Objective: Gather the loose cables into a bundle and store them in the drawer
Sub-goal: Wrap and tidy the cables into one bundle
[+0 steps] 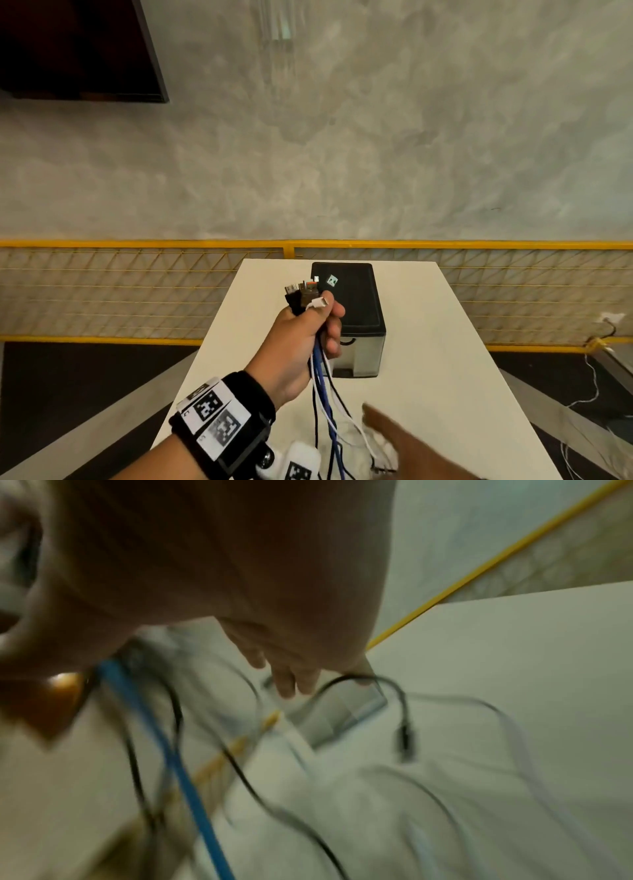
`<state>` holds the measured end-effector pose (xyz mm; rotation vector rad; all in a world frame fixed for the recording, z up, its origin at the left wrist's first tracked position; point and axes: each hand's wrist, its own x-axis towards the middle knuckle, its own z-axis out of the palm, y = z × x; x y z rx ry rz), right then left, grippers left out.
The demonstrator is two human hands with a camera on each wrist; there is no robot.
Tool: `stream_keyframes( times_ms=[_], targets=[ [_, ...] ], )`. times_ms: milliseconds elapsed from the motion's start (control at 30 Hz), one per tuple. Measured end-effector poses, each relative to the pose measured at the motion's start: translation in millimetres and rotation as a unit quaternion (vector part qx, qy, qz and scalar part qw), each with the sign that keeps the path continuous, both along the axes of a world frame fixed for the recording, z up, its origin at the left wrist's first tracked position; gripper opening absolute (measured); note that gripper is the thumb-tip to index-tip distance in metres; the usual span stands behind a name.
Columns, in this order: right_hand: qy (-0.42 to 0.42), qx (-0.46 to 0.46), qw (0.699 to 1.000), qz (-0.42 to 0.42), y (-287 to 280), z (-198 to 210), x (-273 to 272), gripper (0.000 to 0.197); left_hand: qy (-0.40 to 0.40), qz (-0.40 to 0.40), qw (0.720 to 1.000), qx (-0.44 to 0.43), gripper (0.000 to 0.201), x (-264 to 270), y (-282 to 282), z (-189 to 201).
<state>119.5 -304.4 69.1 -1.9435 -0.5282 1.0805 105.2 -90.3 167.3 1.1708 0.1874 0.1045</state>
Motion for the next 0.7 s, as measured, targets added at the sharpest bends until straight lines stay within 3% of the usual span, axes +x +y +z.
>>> stream_keyframes(
  times_ms=[67,133,233,333,433,567,633,700],
  targets=[
    [-0.078,0.097,0.991,-0.051,15,16,9,0.097,0.012,-0.006,0.999,0.049,0.03,-2,-4,-6],
    [-0.118,0.177,0.977,-0.01,21,42,7,0.105,0.014,-0.002,0.994,0.11,0.032,-4,-13,-12],
    [-0.099,0.246,0.964,0.005,46,61,4,0.087,0.024,-0.005,0.988,0.153,0.026,-8,-30,-16],
    [-0.102,0.289,0.951,-0.044,62,59,-3,0.068,0.038,-0.001,0.986,0.159,0.016,-8,-34,-17],
    [-0.154,0.267,0.949,-0.059,71,63,-13,0.054,0.031,-0.009,0.984,0.175,0.023,-10,-30,-15],
    [-0.291,0.204,0.93,-0.095,72,56,-14,0.037,0.03,-0.163,0.967,0.195,0.036,-17,-22,-2],
    [-0.316,0.176,0.927,-0.103,73,52,-14,0.034,0.045,-0.214,0.95,0.225,0.036,-18,-15,2],
    [-0.314,0.168,0.93,-0.095,72,55,-14,0.031,0.042,-0.215,0.949,0.227,0.04,-16,-10,2]
  ],
)
